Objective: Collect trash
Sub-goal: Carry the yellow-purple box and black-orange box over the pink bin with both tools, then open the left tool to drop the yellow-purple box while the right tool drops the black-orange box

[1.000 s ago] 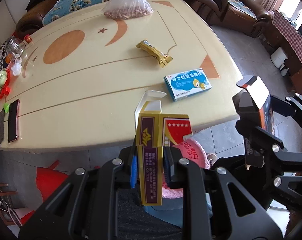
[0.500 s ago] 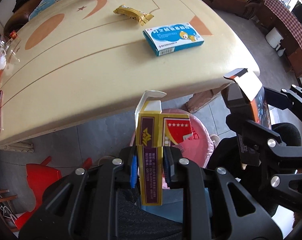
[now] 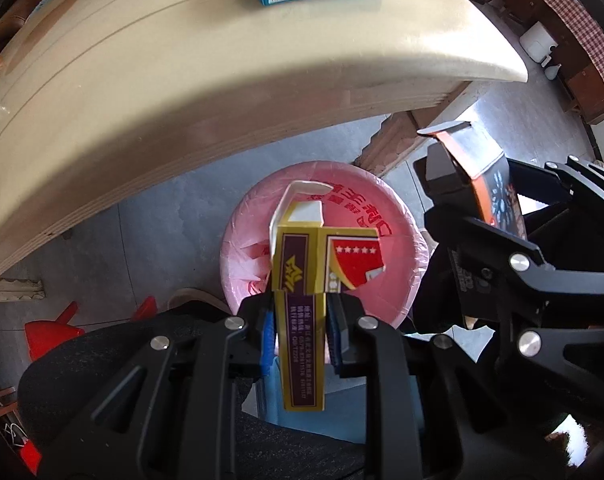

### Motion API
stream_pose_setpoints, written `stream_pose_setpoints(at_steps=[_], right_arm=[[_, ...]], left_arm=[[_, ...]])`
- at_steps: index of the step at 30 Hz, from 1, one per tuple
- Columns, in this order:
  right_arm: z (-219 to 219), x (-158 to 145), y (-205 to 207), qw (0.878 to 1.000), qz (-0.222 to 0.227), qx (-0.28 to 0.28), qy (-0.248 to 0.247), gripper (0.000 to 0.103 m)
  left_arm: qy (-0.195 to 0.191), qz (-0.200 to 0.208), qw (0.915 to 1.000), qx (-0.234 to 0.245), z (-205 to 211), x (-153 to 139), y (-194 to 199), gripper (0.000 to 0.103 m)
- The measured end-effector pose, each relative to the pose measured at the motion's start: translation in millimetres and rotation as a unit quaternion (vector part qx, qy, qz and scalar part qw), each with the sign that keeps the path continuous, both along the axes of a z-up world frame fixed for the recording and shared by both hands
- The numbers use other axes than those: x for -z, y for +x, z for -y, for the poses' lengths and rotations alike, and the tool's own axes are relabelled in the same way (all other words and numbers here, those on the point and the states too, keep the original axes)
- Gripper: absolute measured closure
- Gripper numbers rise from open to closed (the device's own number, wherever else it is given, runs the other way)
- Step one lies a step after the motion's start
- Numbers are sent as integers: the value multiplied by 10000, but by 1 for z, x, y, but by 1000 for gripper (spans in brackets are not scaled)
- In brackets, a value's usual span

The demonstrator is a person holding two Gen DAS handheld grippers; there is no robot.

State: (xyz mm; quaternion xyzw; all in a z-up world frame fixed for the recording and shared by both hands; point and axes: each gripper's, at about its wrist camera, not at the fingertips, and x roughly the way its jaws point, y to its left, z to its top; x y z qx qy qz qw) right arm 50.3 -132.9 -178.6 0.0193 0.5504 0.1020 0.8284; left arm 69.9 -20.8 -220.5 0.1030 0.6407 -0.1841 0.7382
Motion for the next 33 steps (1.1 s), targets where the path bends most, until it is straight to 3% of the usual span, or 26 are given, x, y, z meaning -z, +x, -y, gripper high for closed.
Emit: stream_pose_setpoints(at_steps=[8,20,33], right_arm=[[0,38,1,9996,-246,120,-88,49],[13,114,9,9955,-836,441,-101,49],[12,167,21,9890,-1443,333,-32,49]], left_arm=[[-103,-453,9989,-54,0,41,2,82],[-231,-1225,9909,-514,-7,107,20,82],[43,-1811,9806,-753,-1,161,32,82]])
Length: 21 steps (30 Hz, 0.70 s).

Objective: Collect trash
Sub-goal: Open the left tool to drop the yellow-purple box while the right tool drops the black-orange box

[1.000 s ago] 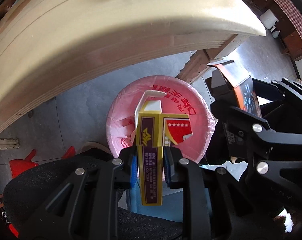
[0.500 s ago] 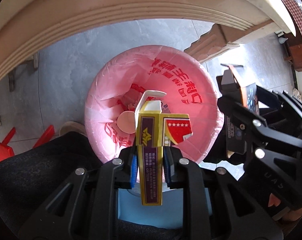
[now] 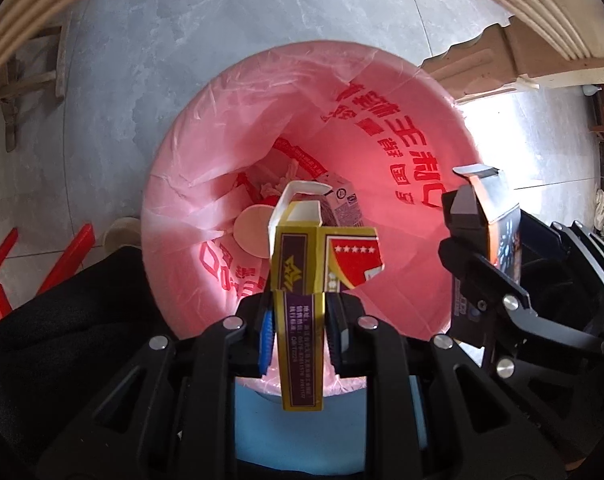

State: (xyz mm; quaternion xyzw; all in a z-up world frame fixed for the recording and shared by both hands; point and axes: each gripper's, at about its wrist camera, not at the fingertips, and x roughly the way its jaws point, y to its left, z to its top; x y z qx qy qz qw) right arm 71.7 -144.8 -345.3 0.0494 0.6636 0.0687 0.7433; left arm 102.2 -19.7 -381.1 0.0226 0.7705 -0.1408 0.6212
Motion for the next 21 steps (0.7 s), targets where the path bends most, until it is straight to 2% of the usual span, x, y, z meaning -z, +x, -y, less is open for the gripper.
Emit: stream_pose_setpoints(at_steps=[7,10,12,17,21], right_arm=[[0,13,4,9999,-140,1,-25,49],[0,19,5,9997,-225,-8,-14,49],[0,22,6,9997,-262,-6,8,49],[-1,26,7,9996,-277,-6,19,49],[-1,30,7,9995,-330,-17,25,49]], left_arm=[[127,-91,9998,-85,0,11,4,80],[248,-99,9996,-105,-1,15,7,65],[297,-63,9995,-93,-1,14,7,64],[420,111,9990,-107,-3,11,8,51],[437,121,9984,-347,-13,6,13,47]])
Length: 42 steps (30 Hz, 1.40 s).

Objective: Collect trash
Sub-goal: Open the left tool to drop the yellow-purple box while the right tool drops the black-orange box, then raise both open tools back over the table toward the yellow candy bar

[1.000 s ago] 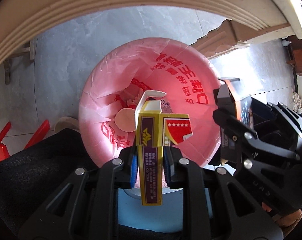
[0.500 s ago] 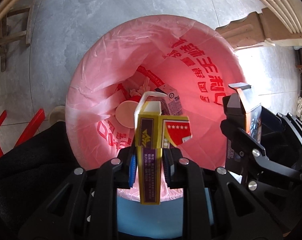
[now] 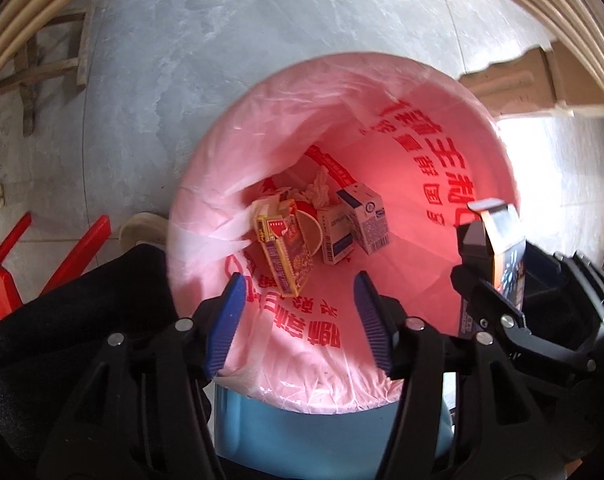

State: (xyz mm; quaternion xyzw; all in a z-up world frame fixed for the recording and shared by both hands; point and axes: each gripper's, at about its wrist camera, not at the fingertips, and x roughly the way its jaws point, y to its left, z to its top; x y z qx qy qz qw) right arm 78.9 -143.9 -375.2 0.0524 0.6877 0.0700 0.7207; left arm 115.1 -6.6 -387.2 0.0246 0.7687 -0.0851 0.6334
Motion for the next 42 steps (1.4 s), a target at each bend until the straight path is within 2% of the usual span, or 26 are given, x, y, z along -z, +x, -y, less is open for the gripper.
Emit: stream_pose_setpoints(at_steps=[12,17,29,33,35,42], right_arm=[[-6,5,2,9999,-95,-69,4,48],[-7,6,2,9999,-126,-64,-23,43],[-8,4,1,9999,-127,-110,-8,41],[-9,4,0,9998,-131,-114,-2,37],[-9,4,0,9998,-143,-129,1,37],[-12,-7,-7,9998,-22,-193,-57,37]], left_arm=[[46,-24,9999,-127,-7,1,2,45],[59,-23,9999,-83,-5,2,2,45],[99,0,9999,-29,-3,1,0,44],[171,38,9998,24,-2,0,-2,44],[217,88,9997,67,-1,-2,-3,35],[310,294,9989,185,-1,-15,-9,34]])
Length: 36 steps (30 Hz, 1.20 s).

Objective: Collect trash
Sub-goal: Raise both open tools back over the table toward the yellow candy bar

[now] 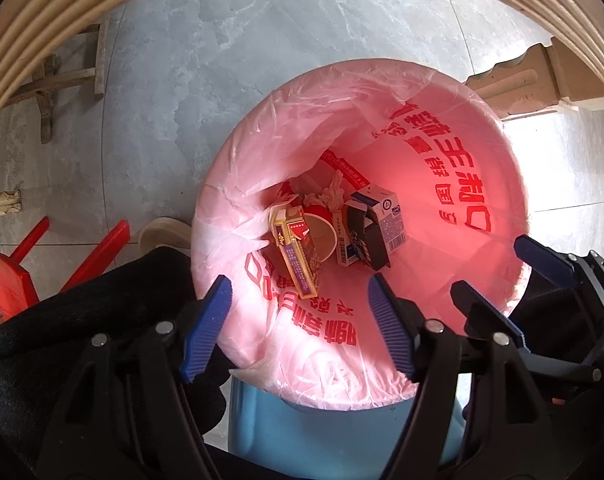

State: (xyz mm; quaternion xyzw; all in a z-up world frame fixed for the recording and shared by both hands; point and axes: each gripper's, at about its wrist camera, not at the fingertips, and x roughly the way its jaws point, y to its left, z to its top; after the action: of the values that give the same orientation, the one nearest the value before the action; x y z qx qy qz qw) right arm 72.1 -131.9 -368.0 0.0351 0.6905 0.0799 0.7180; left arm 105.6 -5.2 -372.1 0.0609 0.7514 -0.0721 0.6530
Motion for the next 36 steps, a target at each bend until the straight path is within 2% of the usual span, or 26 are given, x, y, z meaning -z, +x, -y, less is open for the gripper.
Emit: stream_pose_setpoints(at_steps=[7,12,15,17,23,26,31,36], right_arm=[[0,-31,-12,9997,260,-25,42,37],[7,-76,-22,9982,534,-23,271,37],[12,-113,-29,9960,767,-57,455,35],[14,-140,-31,9943,929,-144,507,25],[20,-236,-32,9841,1610,-620,428,25],[24,-284,-27,9784,1851,-844,371,25],[38,-355,-10,9682,2167,-1117,558,25],[48,-400,17,9624,2387,-1200,484,25]], left_arm=[[134,351,9990,229,-4,-38,-11,34],[-24,648,9969,452,-10,-102,-25,34],[-98,856,9949,529,-13,-148,-28,34],[-143,1011,9932,563,-13,-181,-27,34],[-357,1578,9840,752,-9,-277,-15,33],[-229,1921,9773,863,-4,-319,-5,32],[-139,2033,9742,973,8,-371,19,31],[-289,2085,9734,902,14,-404,44,30]])
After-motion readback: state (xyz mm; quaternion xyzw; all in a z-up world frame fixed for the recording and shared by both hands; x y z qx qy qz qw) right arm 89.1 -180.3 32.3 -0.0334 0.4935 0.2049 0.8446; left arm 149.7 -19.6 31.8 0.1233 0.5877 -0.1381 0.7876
